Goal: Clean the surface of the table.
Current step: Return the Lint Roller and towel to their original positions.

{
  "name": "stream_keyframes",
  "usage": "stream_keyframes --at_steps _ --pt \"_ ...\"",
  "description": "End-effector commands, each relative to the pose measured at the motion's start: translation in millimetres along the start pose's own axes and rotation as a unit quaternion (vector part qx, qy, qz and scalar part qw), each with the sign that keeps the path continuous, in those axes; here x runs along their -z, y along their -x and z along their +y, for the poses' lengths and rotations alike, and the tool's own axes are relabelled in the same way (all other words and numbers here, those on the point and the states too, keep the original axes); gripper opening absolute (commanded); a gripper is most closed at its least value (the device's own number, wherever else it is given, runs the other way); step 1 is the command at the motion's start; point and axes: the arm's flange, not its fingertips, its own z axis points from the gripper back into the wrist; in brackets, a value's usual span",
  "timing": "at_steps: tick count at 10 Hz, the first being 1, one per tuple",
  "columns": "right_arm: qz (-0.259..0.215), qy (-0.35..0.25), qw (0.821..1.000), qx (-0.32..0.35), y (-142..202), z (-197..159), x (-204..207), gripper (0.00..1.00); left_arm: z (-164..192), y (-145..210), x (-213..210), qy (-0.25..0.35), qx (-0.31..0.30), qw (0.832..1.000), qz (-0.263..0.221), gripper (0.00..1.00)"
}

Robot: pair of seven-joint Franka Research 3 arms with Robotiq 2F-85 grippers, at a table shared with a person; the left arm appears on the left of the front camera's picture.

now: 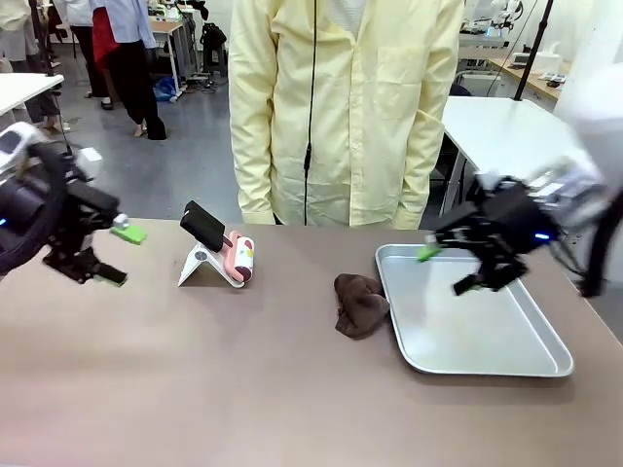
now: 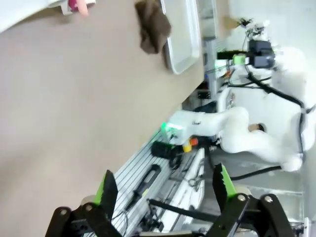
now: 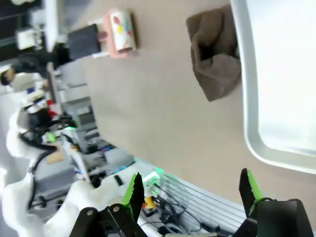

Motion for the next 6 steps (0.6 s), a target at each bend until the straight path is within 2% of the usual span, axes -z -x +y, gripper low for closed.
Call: stream_keyframes --at_steps 1,4,5,6 --pt "-0.012 -0.084 0.996 -0.012 -9.8 -57.0 -48.3 1.0 32.9 19.7 -24.9 0.078 -0.004 0.995 -0.056 1.0" --pt "-0.038 -0.211 0.976 0.031 -8.6 -147.4 -69.0 1.0 95.5 29.7 -75.9 0.197 -0.046 0.968 -0.148 1.0" --pt "-0.053 -0.239 0.969 0.042 -5.7 -167.5 -66.9 1.0 102.1 30.9 -83.6 0.207 -0.05 0.963 -0.165 1.0" --pt "-0.071 -0.259 0.962 0.045 -3.6 -180.1 -62.9 1.0 101.6 29.4 -90.3 0.217 -0.027 0.96 -0.174 1.0"
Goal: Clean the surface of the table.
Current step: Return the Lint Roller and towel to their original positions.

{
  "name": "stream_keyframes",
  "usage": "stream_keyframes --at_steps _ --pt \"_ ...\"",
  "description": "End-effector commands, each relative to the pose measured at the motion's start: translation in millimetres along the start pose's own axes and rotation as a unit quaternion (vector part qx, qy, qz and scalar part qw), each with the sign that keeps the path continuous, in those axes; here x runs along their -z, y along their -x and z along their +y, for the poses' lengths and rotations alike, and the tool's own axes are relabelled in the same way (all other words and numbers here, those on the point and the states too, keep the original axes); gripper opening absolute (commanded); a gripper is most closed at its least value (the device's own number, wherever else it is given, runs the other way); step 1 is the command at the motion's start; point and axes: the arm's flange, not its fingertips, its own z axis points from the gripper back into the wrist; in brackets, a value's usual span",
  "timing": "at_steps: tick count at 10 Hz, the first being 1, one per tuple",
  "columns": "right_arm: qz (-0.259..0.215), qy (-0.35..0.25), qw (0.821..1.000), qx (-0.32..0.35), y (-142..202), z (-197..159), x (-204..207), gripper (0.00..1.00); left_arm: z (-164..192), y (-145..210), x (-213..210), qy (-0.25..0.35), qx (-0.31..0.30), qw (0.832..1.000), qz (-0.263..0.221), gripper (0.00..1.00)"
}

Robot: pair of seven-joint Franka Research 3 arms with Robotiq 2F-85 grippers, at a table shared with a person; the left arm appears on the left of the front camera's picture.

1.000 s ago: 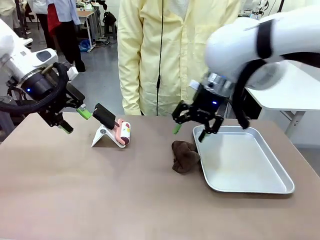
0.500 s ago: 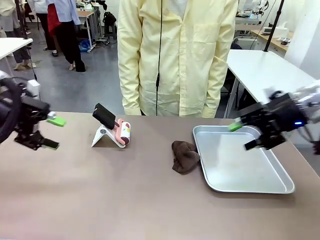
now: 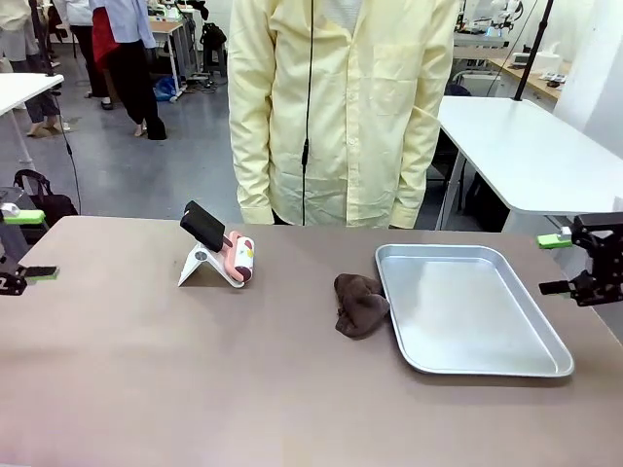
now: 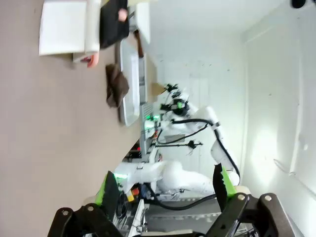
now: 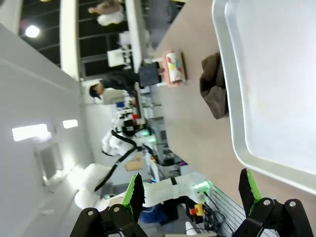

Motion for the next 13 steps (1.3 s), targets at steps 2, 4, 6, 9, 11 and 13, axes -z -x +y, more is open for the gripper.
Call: stream_keyframes --at_steps 2,4,6,9,11,13 --pt "0.01 0.029 0.999 -0.01 3.3 20.7 4.8 1.0 0.0 0.0 0.0 0.0 0.0 1.0 0.0 1.0" --pt "0.01 0.029 0.999 -0.01 3.3 20.7 4.8 1.0 0.0 0.0 0.0 0.0 0.0 1.0 0.0 1.0" --pt "0.01 0.029 0.999 -0.01 3.3 20.7 4.8 1.0 0.0 0.0 0.0 0.0 0.0 1.0 0.0 1.0" --pt "0.01 0.029 0.999 -0.01 3.3 20.7 4.8 1.0 0.0 0.0 0.0 0.0 0.0 1.0 0.0 1.0" --pt "0.01 0.029 0.999 -0.01 3.3 20.7 4.8 1.0 0.0 0.0 0.0 0.0 0.0 1.0 0.0 1.0" --pt "0.01 0.029 0.999 -0.01 3.3 20.7 4.8 1.0 0.0 0.0 0.0 0.0 0.0 1.0 0.0 1.0"
